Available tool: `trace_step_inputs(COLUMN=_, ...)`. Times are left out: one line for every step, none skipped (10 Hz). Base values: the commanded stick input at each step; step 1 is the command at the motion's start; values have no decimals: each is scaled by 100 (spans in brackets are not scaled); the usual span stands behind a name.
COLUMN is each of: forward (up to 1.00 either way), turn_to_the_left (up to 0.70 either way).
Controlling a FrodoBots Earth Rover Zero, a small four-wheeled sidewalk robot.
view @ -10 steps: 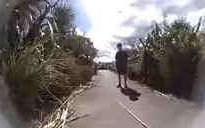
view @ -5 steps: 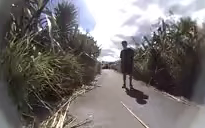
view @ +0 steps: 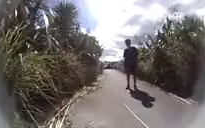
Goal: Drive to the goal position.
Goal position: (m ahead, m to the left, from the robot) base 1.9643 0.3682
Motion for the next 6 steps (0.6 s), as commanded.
trace_step_inputs(forward=30, turn_to_the_left=0)
trace_step_inputs(forward=30, turn_to_the_left=-2)
trace_step_inputs(forward=30, turn_to_the_left=-10)
trace_step_inputs(forward=30, turn_to_the_left=-12)
trace_step_inputs(forward=30, turn_to_the_left=-14)
trace_step_inputs(forward=30, turn_to_the_left=-17)
